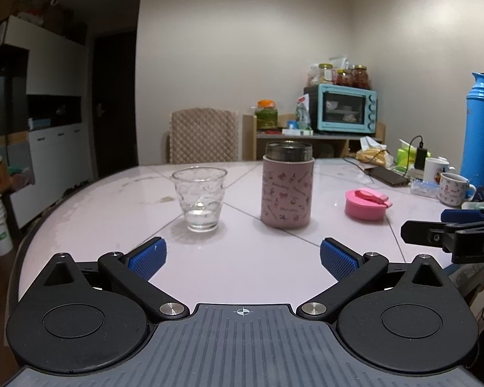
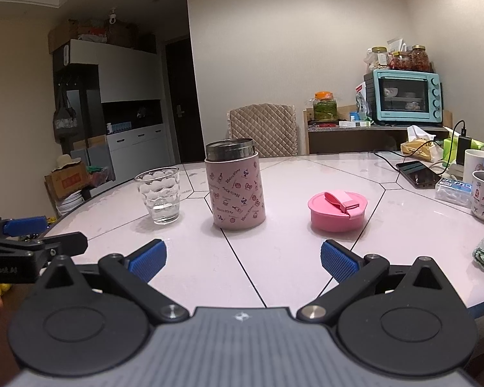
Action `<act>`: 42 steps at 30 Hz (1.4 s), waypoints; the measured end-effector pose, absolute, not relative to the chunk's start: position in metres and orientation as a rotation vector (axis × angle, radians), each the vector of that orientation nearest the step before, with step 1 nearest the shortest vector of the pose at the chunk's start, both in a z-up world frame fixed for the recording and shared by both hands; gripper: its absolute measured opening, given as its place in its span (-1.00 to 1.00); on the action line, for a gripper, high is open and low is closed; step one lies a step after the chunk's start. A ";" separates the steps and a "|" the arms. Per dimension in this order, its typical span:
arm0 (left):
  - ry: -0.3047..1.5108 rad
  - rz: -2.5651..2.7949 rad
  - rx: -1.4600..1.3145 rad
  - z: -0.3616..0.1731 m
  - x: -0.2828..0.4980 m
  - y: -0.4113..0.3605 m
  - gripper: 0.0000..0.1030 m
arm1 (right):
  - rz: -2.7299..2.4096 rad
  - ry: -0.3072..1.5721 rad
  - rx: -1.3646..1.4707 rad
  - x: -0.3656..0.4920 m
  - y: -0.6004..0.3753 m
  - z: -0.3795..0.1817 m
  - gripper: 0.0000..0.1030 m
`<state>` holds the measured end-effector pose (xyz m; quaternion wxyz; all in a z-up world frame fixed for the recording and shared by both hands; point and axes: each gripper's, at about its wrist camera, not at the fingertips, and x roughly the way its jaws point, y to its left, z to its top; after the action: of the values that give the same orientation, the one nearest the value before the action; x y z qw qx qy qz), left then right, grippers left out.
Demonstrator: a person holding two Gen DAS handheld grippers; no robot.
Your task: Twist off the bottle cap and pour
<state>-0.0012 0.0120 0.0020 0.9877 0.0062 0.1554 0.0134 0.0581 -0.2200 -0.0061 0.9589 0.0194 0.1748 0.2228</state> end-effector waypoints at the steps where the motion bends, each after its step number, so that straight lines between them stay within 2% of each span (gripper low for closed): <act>1: 0.312 0.026 0.012 0.002 -0.002 0.012 1.00 | 0.454 0.353 0.037 0.058 -0.219 -0.006 1.00; 42: 0.313 0.009 0.014 -0.001 -0.010 0.006 1.00 | 0.460 0.365 0.017 0.045 -0.220 -0.013 1.00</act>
<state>-0.0097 0.0058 -0.0011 0.9877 0.0068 0.1559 0.0044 0.0454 -0.2201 -0.0131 0.9571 0.0085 0.1801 0.2268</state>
